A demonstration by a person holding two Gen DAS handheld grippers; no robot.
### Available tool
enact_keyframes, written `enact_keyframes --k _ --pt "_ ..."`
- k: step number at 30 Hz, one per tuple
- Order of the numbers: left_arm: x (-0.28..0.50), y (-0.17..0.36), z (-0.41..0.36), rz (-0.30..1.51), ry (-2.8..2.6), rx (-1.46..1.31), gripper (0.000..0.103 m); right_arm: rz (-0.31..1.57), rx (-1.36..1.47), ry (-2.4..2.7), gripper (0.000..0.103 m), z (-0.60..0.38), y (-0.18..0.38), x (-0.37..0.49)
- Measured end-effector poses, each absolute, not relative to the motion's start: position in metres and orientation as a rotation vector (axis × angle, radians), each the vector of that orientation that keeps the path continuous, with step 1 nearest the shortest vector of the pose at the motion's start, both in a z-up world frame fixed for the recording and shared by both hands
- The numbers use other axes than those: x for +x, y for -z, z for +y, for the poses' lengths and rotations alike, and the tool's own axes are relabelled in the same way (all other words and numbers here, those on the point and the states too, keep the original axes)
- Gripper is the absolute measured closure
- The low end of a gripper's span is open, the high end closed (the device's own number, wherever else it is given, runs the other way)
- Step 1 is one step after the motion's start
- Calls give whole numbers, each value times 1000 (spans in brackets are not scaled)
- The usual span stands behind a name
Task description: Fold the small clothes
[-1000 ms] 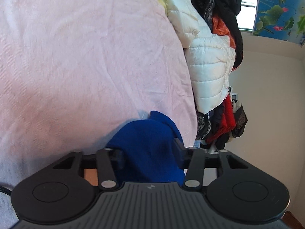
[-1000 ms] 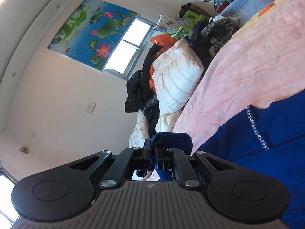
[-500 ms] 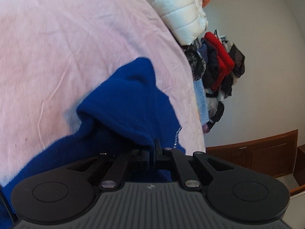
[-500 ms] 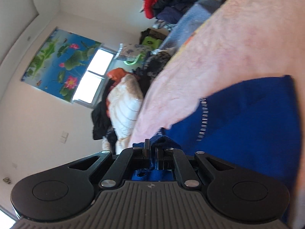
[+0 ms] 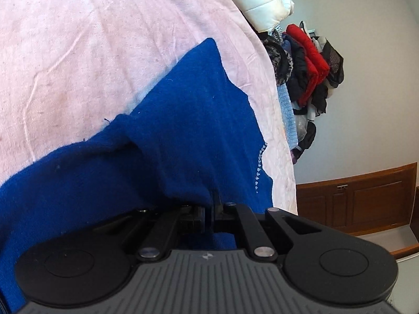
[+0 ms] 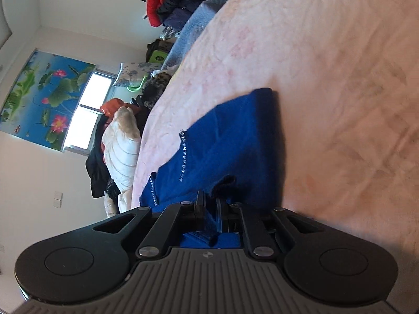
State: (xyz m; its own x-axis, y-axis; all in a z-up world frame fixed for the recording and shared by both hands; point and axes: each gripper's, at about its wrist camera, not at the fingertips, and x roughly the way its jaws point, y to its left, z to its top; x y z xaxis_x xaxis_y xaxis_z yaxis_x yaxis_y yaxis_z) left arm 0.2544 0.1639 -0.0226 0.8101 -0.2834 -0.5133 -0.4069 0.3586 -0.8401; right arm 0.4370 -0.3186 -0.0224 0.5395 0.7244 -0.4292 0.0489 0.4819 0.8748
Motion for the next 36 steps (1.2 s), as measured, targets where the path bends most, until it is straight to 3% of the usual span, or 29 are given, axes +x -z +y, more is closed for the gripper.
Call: enact_keyframes --k 1,3,4,9,12,18,23,26,28,29,35,36 --pt "253 23 163 651 -80 -1205 99 923 1015 -500 66 -319 23 435" --pt "249 23 160 618 -55 -1134 99 895 1039 -516 44 -319 22 430" --pt "246 24 158 597 -39 -1101 99 881 1048 -522 42 -321 22 428" --pt "240 20 151 547 -24 -991 99 923 988 -519 56 -315 20 423" --pt "239 18 149 541 -31 -970 99 973 841 -502 94 -300 15 423" --pt "240 17 145 536 -37 -950 99 872 529 -490 97 -294 -44 419" --pt "242 17 143 534 -40 -946 99 1002 360 -369 97 -301 -24 431" --pt "242 17 143 534 -40 -946 99 927 418 -352 88 -308 -31 423" --pt "242 17 143 535 -40 -946 99 898 503 -388 55 -311 -33 423" --pt "242 17 143 535 -40 -946 99 910 524 -407 52 -310 -31 425" --pt "242 17 143 535 -39 -946 99 972 483 -406 55 -288 -20 442" --pt "242 17 143 535 -39 -946 99 973 475 -416 64 -284 -20 442"
